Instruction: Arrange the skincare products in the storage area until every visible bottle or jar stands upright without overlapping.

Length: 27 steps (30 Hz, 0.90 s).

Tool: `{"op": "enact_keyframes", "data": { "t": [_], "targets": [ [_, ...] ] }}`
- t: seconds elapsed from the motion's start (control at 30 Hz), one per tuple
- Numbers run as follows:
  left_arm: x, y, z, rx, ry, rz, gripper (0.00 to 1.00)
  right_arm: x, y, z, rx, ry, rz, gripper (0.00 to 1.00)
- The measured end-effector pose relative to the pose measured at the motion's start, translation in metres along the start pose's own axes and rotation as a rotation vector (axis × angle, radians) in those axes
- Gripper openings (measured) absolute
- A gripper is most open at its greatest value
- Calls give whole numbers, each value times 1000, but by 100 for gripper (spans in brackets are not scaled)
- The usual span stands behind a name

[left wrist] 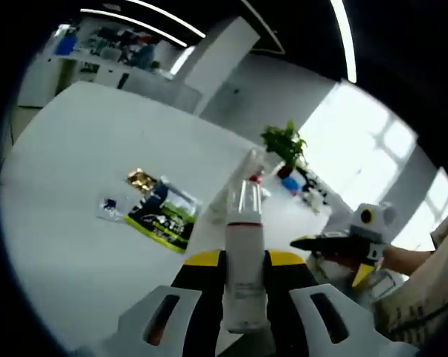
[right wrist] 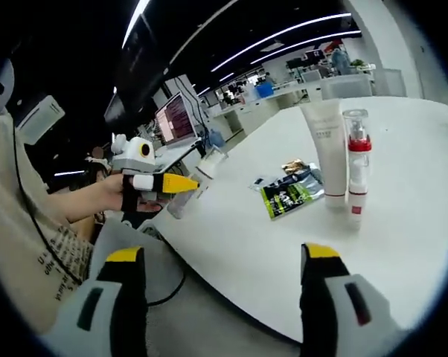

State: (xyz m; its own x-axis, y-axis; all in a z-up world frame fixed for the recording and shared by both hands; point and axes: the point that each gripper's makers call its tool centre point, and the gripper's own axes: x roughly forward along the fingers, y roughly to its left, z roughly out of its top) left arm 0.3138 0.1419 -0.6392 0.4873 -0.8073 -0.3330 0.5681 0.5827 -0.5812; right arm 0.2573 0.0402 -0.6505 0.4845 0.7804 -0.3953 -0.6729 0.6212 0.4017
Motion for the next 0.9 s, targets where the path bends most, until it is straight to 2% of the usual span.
{"op": "enact_keyframes", "data": {
  "t": [0.1, 0.17, 0.2, 0.23, 0.4, 0.57, 0.63, 0.8, 0.9],
  "targets": [
    [-5, -6, -1, 1, -6, -24, 17, 4, 4, 5, -2, -13, 25, 85],
    [-8, -14, 0, -6, -19, -57, 17, 9, 12, 19, 44, -77, 66, 85],
    [-9, -16, 0, -7, -20, -63, 17, 10, 13, 21, 52, -87, 72, 84],
    [-11, -26, 2, -12, -36, -109, 17, 13, 20, 32, 81, -137, 103, 83],
    [-16, -45, 2, -12, -54, -180, 17, 19, 33, 55, 137, -237, 162, 79],
    [-19, -68, 5, -61, -83, -279, 17, 20, 46, 81, 215, -344, 246, 71],
    [-20, -75, 5, -69, -88, -310, 17, 20, 50, 88, 239, -369, 278, 67],
    [-20, -89, 1, -63, -74, -375, 17, 21, 58, 95, 261, -384, 346, 58],
    [-23, -100, 3, -93, -94, -433, 17, 20, 65, 96, 261, -384, 380, 51]
  ]
}}
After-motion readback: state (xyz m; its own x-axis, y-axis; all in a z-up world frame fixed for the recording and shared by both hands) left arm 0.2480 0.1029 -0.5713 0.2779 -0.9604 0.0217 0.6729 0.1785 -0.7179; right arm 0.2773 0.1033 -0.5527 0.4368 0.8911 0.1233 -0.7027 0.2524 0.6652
